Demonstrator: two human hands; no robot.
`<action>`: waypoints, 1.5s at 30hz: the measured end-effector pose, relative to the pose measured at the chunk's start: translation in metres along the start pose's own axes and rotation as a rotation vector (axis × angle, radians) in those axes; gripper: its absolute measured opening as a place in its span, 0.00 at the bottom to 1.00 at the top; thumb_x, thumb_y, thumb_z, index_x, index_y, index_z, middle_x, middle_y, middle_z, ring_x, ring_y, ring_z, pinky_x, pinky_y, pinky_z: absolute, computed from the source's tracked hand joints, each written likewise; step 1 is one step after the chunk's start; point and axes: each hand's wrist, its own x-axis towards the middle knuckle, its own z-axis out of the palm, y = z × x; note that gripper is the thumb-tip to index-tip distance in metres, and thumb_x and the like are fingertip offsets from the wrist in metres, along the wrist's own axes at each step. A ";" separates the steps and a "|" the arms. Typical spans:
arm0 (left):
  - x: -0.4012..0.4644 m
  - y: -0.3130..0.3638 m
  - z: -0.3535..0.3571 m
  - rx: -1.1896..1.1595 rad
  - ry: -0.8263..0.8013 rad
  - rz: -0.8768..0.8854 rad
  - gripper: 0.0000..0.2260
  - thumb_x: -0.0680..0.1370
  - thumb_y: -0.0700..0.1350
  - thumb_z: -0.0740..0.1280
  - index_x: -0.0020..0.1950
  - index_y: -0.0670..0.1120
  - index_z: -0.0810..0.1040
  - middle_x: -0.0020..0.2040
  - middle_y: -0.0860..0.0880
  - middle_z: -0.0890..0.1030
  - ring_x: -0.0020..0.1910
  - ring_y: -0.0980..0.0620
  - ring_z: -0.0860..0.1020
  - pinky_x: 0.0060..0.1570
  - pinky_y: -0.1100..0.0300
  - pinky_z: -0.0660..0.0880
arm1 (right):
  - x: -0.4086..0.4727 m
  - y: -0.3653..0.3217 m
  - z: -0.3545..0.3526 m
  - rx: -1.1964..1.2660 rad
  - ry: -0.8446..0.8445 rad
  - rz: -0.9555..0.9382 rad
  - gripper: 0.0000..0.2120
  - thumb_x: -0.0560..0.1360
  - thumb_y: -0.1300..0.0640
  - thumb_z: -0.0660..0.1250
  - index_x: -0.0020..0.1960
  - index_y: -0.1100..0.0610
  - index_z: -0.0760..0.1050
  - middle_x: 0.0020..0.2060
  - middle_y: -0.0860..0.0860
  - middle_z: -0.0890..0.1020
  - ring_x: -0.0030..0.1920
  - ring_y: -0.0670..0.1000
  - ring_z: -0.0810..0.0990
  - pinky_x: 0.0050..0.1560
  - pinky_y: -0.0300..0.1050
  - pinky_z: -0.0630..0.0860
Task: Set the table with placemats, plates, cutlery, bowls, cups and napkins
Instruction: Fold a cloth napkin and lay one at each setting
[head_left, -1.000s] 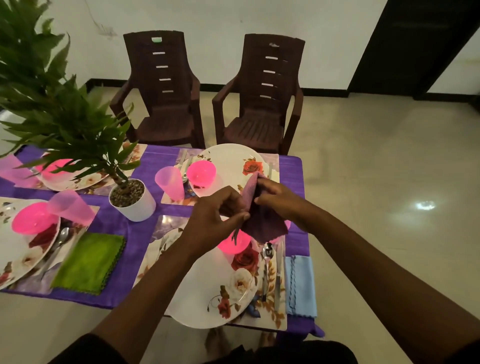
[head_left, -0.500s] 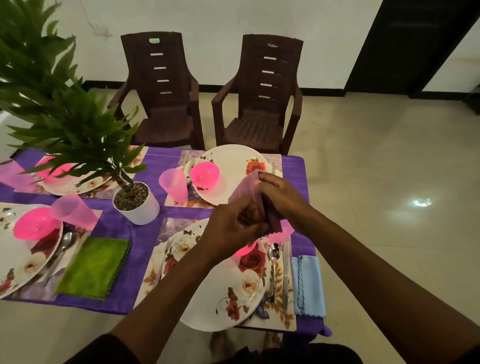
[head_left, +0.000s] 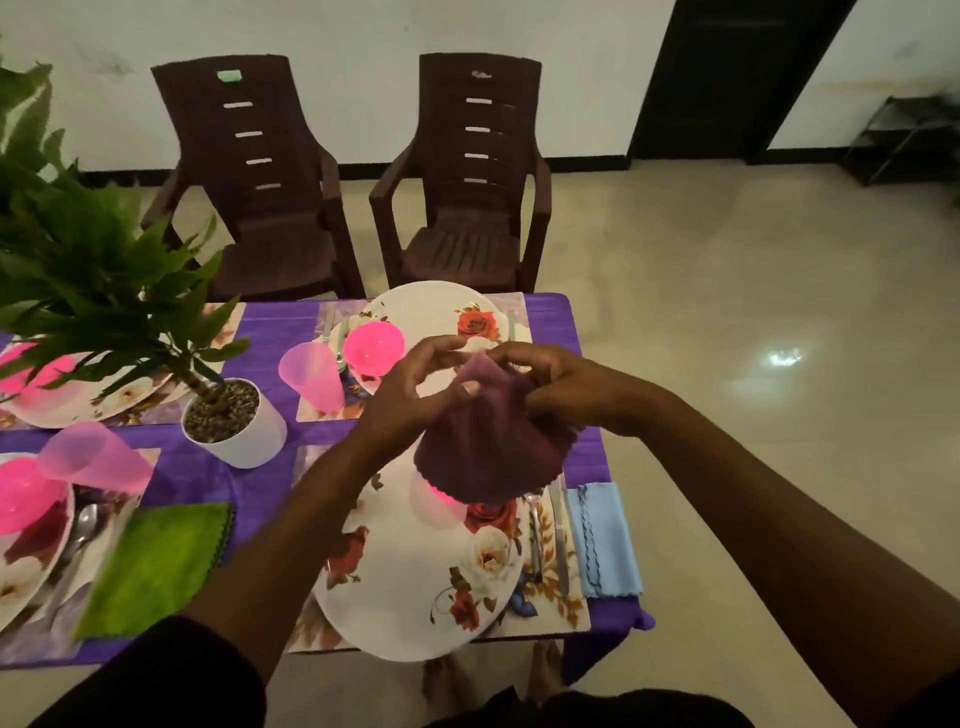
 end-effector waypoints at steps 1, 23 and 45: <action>0.003 0.001 -0.003 -0.036 -0.114 -0.010 0.24 0.74 0.58 0.72 0.70 0.55 0.76 0.67 0.57 0.80 0.66 0.55 0.79 0.61 0.62 0.76 | -0.004 -0.001 -0.004 -0.003 -0.031 0.001 0.27 0.77 0.74 0.62 0.70 0.51 0.73 0.64 0.55 0.77 0.61 0.58 0.80 0.52 0.55 0.84; 0.062 0.065 0.226 -0.134 0.428 -0.137 0.17 0.84 0.56 0.64 0.39 0.51 0.81 0.35 0.56 0.81 0.36 0.56 0.77 0.41 0.55 0.73 | -0.097 0.141 -0.171 0.182 0.179 0.031 0.20 0.73 0.59 0.78 0.62 0.52 0.78 0.55 0.53 0.84 0.53 0.54 0.85 0.47 0.50 0.86; 0.200 0.086 0.283 -0.295 0.628 -0.328 0.26 0.75 0.68 0.63 0.58 0.51 0.85 0.55 0.52 0.86 0.60 0.46 0.82 0.64 0.39 0.78 | -0.016 0.186 -0.333 0.135 0.158 -0.041 0.04 0.81 0.55 0.68 0.50 0.55 0.78 0.41 0.52 0.84 0.41 0.50 0.84 0.40 0.47 0.85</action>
